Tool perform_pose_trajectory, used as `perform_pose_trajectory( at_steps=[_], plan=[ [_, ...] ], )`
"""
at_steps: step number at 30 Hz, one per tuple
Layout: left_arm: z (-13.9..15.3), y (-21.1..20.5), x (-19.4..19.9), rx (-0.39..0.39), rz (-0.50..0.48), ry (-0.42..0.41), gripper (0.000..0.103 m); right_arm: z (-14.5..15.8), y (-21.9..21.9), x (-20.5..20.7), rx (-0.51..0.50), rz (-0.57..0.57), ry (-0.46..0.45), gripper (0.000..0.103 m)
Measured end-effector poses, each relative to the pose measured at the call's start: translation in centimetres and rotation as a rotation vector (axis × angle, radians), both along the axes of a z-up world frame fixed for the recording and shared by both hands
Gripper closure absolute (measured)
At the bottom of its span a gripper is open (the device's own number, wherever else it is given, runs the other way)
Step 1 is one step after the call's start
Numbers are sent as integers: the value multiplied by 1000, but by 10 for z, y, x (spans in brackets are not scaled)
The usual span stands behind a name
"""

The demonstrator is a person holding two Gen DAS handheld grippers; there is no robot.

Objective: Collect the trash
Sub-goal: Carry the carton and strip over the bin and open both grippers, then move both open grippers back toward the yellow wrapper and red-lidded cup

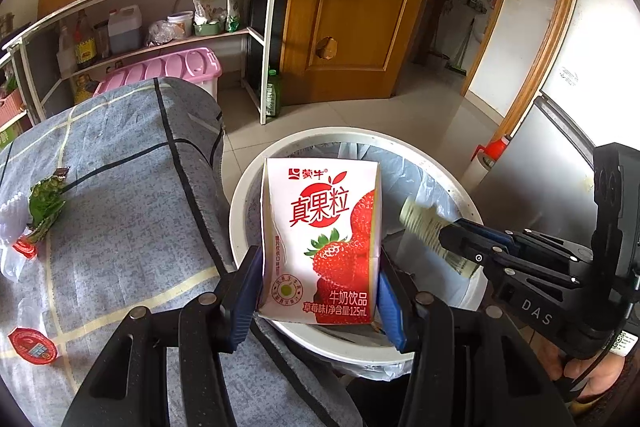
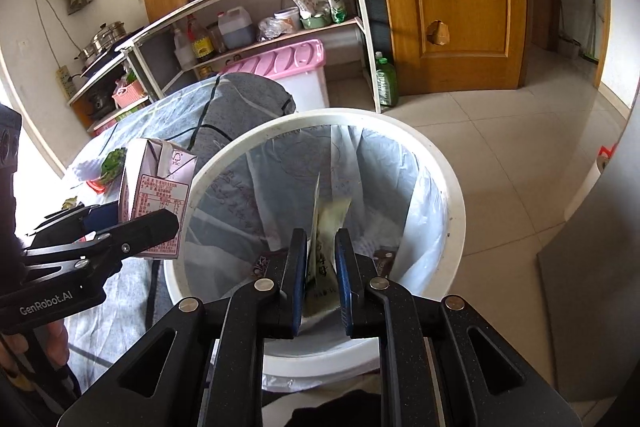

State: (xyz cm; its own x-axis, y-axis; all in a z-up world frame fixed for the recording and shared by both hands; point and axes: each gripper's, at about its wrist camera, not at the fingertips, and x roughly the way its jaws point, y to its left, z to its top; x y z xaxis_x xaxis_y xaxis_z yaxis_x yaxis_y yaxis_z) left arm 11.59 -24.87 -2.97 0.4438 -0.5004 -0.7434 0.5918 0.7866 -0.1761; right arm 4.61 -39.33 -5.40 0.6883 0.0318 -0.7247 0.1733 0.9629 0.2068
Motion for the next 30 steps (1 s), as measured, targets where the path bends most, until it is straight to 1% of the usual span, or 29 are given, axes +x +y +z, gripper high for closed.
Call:
perform_pose_trajectory(
  at_steps=[2, 3, 5, 6, 7, 8, 13, 15, 24, 30],
  plan=[
    [0, 1, 0, 0, -2, -9, 51, -1, 2, 2, -13, -3, 7, 88],
    [0, 1, 0, 3, 0, -9, 51, -1, 2, 2, -15, -3, 11, 85],
    [0, 2, 0, -1, 2, -6, 51, -1, 3, 2, -10, -3, 11, 77],
    [1, 3, 0, -1, 4, -6, 50, 0, 4, 1, -10, -4, 7, 68],
    [2, 4, 0, 1, 6, -11, 49, 1, 4, 0, -10, -3, 2, 64],
    [2, 4, -1, 2, 9, -14, 47, 1, 4, 0, -9, -1, -1, 64],
    [6, 11, -3, -4, 20, -25, 46, 5, 9, -1, -16, 4, -8, 64],
    [8, 14, -5, -5, 26, -31, 44, 8, 12, -2, -14, 4, -14, 64],
    [18, 39, -14, -26, 63, -52, 44, 15, 29, -7, -17, 18, -43, 64],
    [23, 60, -19, -22, 108, -78, 44, 19, 47, -7, -18, 44, -55, 62]
  ],
)
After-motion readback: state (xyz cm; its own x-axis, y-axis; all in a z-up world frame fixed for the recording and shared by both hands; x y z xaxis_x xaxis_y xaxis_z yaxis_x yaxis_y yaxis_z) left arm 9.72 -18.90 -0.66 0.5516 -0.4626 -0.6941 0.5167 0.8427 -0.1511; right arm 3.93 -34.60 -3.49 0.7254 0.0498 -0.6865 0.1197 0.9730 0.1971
